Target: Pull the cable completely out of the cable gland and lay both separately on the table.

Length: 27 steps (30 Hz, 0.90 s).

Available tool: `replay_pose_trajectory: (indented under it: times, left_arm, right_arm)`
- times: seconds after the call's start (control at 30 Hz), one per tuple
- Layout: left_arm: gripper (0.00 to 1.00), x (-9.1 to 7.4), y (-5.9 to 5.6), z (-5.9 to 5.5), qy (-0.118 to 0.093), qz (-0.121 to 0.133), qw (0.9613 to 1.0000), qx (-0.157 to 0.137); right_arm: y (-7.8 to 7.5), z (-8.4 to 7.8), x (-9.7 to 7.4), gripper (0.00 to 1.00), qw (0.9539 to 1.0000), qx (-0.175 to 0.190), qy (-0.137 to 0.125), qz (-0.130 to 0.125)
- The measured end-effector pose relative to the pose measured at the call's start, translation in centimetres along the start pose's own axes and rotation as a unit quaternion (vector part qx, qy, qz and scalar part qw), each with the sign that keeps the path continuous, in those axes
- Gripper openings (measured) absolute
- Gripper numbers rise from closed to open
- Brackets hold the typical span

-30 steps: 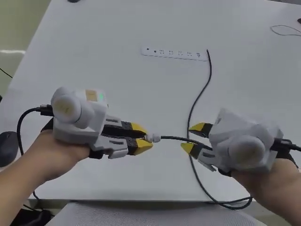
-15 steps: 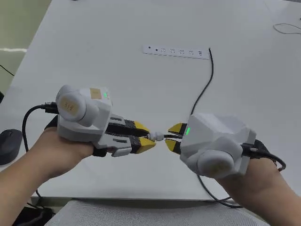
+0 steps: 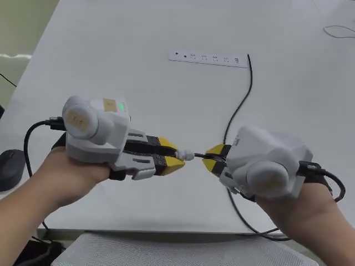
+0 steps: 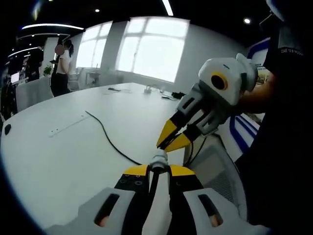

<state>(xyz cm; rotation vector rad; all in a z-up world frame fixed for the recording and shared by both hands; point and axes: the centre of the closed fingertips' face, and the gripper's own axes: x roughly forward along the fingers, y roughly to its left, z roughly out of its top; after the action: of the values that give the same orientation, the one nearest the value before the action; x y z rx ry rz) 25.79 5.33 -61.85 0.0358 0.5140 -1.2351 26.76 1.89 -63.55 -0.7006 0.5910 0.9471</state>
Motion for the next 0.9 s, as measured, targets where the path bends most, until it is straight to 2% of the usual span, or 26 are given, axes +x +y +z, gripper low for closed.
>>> replay_pose_trajectory:
  times: [0.2,0.43,0.7,0.83,0.9]
  left_arm:
    - [0.14,0.2,-0.1,0.1,0.0,0.0,1.0,0.001]
    - [0.14,0.3,0.1,0.1,-0.001,0.001,1.0,0.0]
    - [0.14,0.2,0.5,0.0,-0.001,0.006,1.0,0.001]
    - [0.14,0.1,0.6,0.0,-0.002,0.006,1.0,-0.001]
    - [0.14,0.0,0.7,0.0,-0.001,0.007,1.0,-0.002]
  right_arm:
    - [-0.4,-0.7,-0.1,0.0,0.9992,0.037,-0.013,-0.004]
    - [-1.3,-1.9,-0.1,0.0,0.9962,0.084,-0.013,-0.015]
    - [-2.4,-4.3,0.5,0.0,0.9885,0.148,-0.011,-0.03]
    - [-3.0,-5.6,0.7,0.0,0.9853,0.165,-0.011,-0.041]
    - [-3.0,-6.4,1.0,0.0,0.9822,0.183,-0.007,-0.041]
